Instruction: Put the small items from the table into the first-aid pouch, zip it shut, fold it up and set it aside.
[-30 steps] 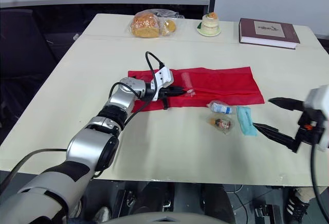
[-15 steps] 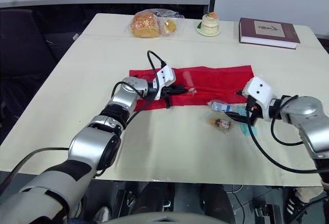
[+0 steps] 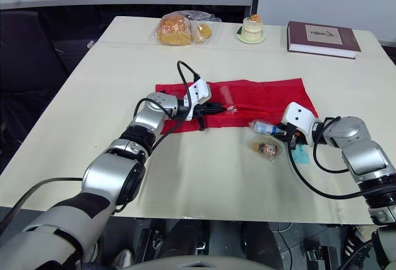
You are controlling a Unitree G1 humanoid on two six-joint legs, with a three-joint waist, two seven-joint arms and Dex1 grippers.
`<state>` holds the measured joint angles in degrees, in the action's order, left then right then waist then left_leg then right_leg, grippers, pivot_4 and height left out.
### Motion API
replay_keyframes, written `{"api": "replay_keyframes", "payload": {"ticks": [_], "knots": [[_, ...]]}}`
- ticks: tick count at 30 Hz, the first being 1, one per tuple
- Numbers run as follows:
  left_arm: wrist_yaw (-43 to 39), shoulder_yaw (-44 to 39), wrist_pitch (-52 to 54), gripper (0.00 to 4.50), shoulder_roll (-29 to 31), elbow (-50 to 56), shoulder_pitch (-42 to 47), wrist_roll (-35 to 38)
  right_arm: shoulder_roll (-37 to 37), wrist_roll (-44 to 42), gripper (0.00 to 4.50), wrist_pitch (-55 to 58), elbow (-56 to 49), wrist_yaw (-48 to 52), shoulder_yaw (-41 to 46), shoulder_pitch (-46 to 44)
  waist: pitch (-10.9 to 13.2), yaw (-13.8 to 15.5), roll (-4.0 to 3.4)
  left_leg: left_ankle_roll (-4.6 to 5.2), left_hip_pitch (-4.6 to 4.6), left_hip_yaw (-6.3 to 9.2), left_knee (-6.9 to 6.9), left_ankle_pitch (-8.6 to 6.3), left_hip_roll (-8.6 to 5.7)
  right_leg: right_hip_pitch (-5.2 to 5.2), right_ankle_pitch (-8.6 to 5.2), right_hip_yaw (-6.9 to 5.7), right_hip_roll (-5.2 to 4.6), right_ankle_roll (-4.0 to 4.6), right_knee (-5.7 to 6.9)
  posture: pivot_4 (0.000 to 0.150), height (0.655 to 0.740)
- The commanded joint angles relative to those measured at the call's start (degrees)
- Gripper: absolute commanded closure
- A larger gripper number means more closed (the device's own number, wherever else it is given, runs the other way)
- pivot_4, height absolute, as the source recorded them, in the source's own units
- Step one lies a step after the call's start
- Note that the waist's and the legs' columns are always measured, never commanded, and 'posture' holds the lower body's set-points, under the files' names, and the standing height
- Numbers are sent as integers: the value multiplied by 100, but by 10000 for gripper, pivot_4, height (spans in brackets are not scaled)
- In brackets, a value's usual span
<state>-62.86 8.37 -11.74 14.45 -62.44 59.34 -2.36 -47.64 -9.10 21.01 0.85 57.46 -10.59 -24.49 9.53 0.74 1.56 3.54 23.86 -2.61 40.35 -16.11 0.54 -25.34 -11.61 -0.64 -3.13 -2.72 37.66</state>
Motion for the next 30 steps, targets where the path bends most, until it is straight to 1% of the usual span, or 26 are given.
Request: {"api": "replay_keyframes", "payload": {"ticks": [1,2,4,6,11,13,16,20,24,30], "knots": [[-26,-58,-41,45000,35,220,13,50,11,-78,44519,64,-213,38,232,-124,0,0,0,0,0,0,0,0,0,0,0,0,0,0,0,1500,7289],[-25,-58,-42,45000,33,221,11,50,8,-88,44519,88,-236,39,261,-126,0,1,0,0,0,0,0,0,0,0,0,0,0,0,0,1500,7289],[-16,-59,-44,45000,26,212,15,50,130,-386,44519,458,-394,-9,449,-130,0,1,0,0,0,0,0,0,0,0,0,0,0,0,0,1500,7289],[-7,-65,-46,45000,13,201,22,56,396,-596,44519,1075,-528,-407,675,-243,0,0,0,-1,0,1,0,0,2,0,0,0,0,1,1,1500,7289],[-2,-70,-29,45000,-19,197,45,68,643,-405,44519,2494,-1058,-1249,550,-357,-1,5,-1,-1,0,3,0,0,2,0,1,-3,-2,1,4,1500,7289],[-3,-70,-27,45000,-23,192,59,69,920,-369,44519,2909,-1178,-1706,621,-435,-1,0,-1,-1,0,1,0,0,2,-1,1,-1,-3,1,5,1500,7289],[-11,-75,-18,45000,-29,197,79,77,1032,-217,44519,3188,-1453,-2027,488,-416,-1,-1,-3,-1,0,1,0,0,2,-4,1,0,-2,1,9,1500,7289],[-42,-81,-2,45000,-73,235,80,110,1528,-170,44519,3595,-1728,-2622,510,-445,-2,-4,-2,0,2,0,0,0,2,-4,1,-1,-1,1,8,1500,7289],[-152,-51,2,45000,-111,316,16,125,1749,-76,44519,3850,-1870,-2908,336,-446,-1,7,-3,0,3,2,0,0,1,-4,1,-1,-1,1,9,1500,7289],[-264,-11,23,45000,-187,417,-37,123,2221,95,44519,4159,-1583,-3500,393,-731,-2,-11,-3,0,3,1,0,0,-1,-6,1,0,-1,1,11,1500,7289]]}}
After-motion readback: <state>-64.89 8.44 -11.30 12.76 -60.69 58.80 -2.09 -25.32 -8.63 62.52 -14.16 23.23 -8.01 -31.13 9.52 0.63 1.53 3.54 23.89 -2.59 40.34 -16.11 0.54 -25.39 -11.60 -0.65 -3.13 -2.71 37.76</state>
